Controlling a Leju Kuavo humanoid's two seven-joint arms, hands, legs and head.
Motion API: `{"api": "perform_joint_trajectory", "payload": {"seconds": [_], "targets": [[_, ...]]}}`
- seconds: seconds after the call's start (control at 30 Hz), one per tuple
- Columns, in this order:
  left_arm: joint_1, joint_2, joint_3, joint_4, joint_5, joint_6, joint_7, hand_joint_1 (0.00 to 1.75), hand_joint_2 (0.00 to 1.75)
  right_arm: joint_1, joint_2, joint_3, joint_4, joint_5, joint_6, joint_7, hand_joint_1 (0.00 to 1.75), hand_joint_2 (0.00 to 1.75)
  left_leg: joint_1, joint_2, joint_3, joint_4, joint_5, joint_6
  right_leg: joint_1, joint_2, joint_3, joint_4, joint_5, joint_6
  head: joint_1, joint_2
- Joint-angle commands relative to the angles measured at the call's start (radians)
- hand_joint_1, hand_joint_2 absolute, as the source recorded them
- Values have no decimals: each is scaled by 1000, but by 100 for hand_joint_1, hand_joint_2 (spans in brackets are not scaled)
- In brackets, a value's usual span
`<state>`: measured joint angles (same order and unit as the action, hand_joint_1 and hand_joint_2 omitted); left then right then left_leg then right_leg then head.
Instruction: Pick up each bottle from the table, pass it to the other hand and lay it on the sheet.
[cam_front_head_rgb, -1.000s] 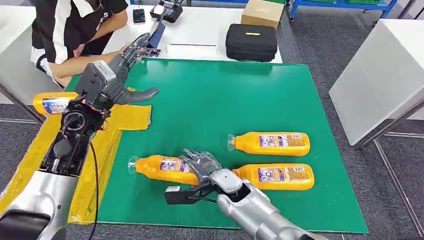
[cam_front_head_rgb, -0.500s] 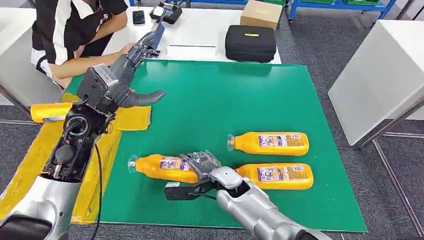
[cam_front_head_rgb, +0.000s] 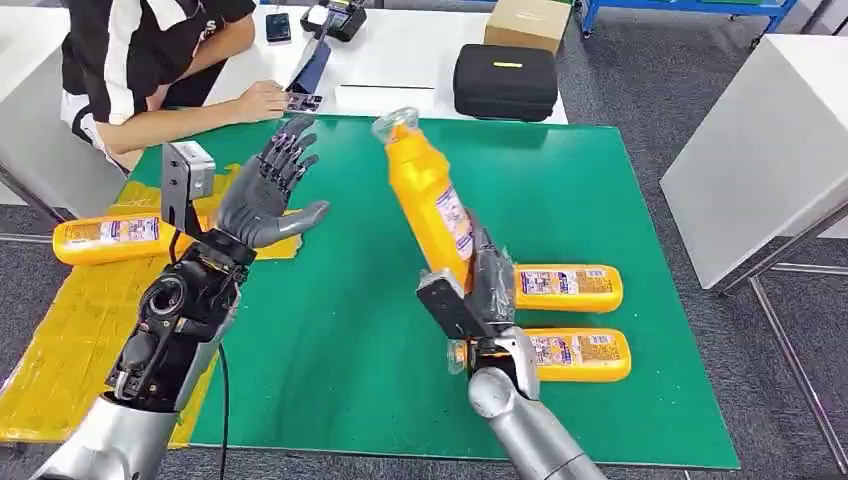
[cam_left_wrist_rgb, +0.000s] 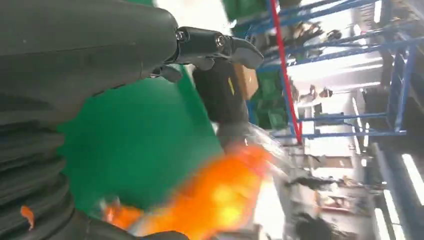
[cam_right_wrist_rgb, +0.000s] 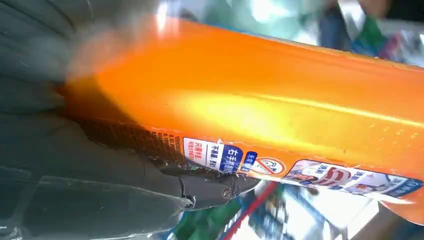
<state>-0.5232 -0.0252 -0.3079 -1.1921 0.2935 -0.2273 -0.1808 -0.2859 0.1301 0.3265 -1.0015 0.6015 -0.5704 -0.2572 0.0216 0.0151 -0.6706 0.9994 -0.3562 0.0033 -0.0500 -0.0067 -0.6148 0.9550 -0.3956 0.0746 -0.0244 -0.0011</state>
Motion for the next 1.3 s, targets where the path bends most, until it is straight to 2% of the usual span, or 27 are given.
{"api": "perform_joint_trajectory", "payload": {"seconds": [0.03, 0.33, 0.47, 0.5, 0.53, 0.57, 0.63, 0.67, 0.83, 0.97, 1.03, 1.1, 1.3], "targets": [[14, -38, -22, 20, 110, 40, 50, 0, 175, 33, -18, -58, -153, -42, -53, -43, 175, 175, 0, -2, 2, 0, -2, 0, 1, -1, 2, 0, -2, -4, 0, 0], [26, -34, -98, -14, 144, 24, 38, 0, 175, -2, 2, 16, -86, 2, -45, -33, 175, 175, 1, -1, 4, 1, -4, 0, 1, 0, 4, 1, -3, -6, 0, 0], [17, -39, -121, -37, 147, 25, 36, 0, 175, -51, 16, 88, 12, 45, 58, 21, 175, 175, 1, 0, 3, 0, -3, 0, 1, 1, 2, 1, -2, -5, 0, 0], [20, -38, -124, -48, 146, 22, 35, 0, 175, -63, 21, 101, 38, 47, 85, 28, 175, 175, 1, 0, 9, 3, -7, 0, 2, 2, 8, 3, -6, -11, 0, 0], [22, -39, -124, -53, 146, 22, 35, 0, 175, -66, 23, 104, 45, 45, 90, 26, 175, 175, 1, 2, 3, 1, -4, 0, 2, 3, 3, 1, -2, -6, 0, 0], [28, -39, -126, -64, 145, 22, 35, 0, 175, -75, 30, 111, 67, 44, 103, 29, 175, 175, 1, 2, 4, 1, -4, 0, 2, 3, 3, 1, -3, -7, 0, 0], [32, -41, -131, -76, 141, 16, 38, 0, 175, -91, 32, 133, 92, 42, 134, 24, 175, 175, 1, 2, 4, 1, -4, 0, 2, 3, 3, 1, -2, -6, 0, 0], [32, -42, -134, -78, 139, 14, 40, 0, 175, -99, 34, 145, 102, 45, 140, 15, 175, 175, 1, 2, 8, 2, -6, 0, 2, 4, 7, 2, -5, -10, 0, 0], [28, -46, -138, -61, 138, 8, 39, 0, 175, -108, 38, 202, 112, 60, 154, -43, 175, 175, 1, 0, 4, 1, -4, 0, 1, 1, 4, 1, -3, -6, 0, 0], [12, -53, -138, -27, 143, -4, 29, 0, 175, -103, 35, 256, 104, 120, 97, -95, 175, 175, 1, -1, 4, 0, -3, 0, 2, 0, 4, 1, -3, -6, 0, 0], [-8, -62, -137, 10, 147, -13, 23, 0, 175, -98, 34, 282, 96, 161, 29, -124, 175, 175, 1, -1, 1, 0, -2, 0, 2, 0, 2, 0, -2, -5, 0, 0], [-23, -72, -135, 38, 150, -16, 22, 0, 175, -93, 33, 297, 91, 191, -22, -138, 175, 175, 1, -3, 6, 1, -4, 0, 2, -1, 6, 1, -5, -8, 0, 0], [-38, -83, -118, 86, 154, -18, 19, 0, 175, -90, 32, 343, 89, 284, -106, -123, 175, 175, 1, -2, 2, 0, -2, 0, 1, -1, 2, 0, -3, -6, 0, 0]]}}
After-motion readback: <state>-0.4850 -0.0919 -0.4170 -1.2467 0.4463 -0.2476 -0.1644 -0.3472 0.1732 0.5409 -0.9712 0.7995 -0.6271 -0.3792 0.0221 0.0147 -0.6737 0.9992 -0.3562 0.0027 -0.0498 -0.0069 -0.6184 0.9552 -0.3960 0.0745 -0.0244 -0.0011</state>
